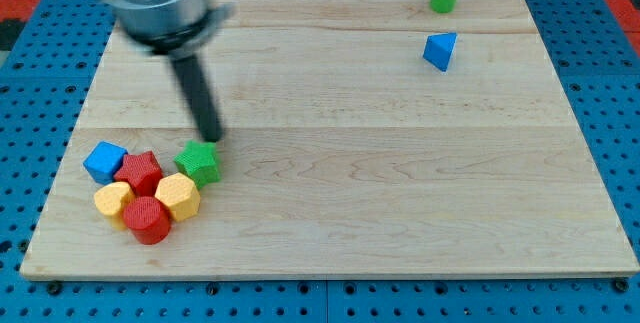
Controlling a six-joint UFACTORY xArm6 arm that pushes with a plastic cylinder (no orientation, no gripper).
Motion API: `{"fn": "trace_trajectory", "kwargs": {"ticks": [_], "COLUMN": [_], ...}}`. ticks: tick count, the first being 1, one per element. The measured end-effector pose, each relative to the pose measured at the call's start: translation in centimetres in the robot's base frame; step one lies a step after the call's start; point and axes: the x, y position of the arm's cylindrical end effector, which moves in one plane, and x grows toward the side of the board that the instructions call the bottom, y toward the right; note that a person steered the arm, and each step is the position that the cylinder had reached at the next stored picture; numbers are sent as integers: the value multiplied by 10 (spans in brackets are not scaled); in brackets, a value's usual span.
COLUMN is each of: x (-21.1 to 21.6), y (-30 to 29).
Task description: Push the blue triangle towards group of blocks
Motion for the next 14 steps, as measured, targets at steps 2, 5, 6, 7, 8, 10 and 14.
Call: {"fn": "trace_trajectory", "kwargs": {"ticks": [2,5,6,7,8,10,14], "x": [-47,-102,-151,-181,-137,-91,-32], "y": [287,127,174,157,78,113,12]}}
